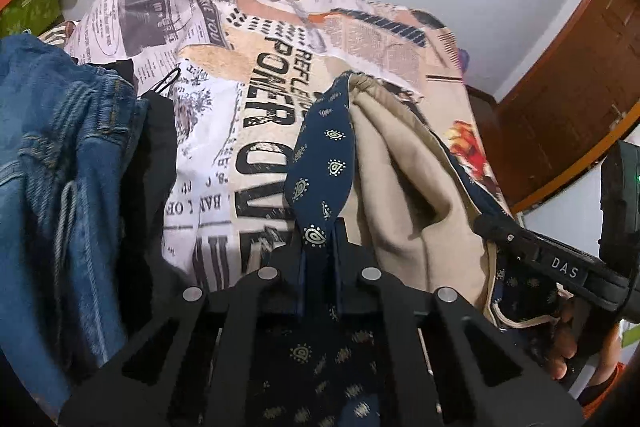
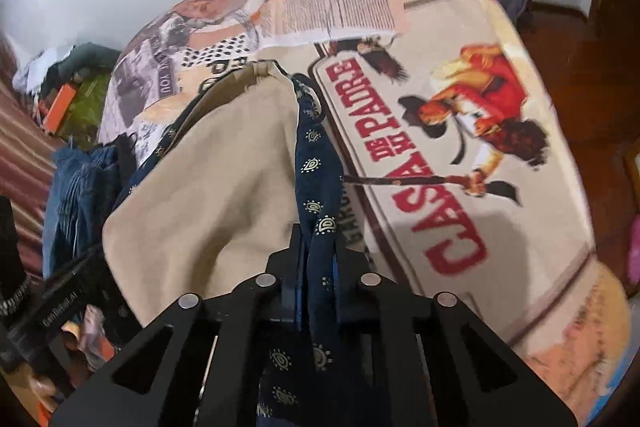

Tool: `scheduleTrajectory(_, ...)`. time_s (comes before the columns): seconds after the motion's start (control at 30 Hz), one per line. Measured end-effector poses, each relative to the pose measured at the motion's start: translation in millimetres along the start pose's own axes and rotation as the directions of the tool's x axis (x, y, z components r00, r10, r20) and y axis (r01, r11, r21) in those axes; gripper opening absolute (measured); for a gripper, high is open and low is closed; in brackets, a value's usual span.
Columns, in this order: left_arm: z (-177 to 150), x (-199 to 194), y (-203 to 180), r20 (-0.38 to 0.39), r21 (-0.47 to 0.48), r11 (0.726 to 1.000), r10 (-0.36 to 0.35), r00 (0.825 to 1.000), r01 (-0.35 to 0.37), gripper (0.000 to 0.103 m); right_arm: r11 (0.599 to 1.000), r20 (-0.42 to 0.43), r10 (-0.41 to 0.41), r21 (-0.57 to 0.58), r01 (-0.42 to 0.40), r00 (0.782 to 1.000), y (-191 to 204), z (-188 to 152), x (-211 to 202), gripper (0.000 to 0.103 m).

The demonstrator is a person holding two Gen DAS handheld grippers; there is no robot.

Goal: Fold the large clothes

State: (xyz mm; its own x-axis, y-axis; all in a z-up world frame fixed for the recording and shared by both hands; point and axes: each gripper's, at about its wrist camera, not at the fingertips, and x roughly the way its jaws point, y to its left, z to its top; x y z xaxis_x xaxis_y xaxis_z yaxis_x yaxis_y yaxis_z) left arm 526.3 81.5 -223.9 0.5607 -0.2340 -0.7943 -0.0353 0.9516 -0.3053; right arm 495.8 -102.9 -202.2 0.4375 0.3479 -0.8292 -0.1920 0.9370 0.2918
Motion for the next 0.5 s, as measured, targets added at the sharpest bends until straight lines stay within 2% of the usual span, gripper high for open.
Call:
scheduleTrajectory(0.13,-10,-42,-13,0.038,0.05,0.998,-0.024,0.999,0.022,0.009,0.998,0.075,0.015,-0.062,-0.01,0.997,11,-12,-50,0.008)
scheduleTrajectory(0.3,-42,-112,-23,0.109,0.099,0.993,-0.066,0.992,0.056,0.009,0.988,0.163,0.067,-0.15,-0.043,0.984,23,-48,-121,0.008)
scheduleTrajectory(0.4,-72,-150,-24,0.126,0.115,0.99,-0.094,0.988,0.079,0.009,0.983,0.17,0.1,-0.172,-0.07,0.98,24,-76,-151,0.008)
scheduleTrajectory(0.5,-103,-175,-25,0.121,0.159,0.984,-0.098,0.988,0.078,0.009,0.981,0.174,0.094,-0.181,-0.062,0.98,21,-101,-163,0.008)
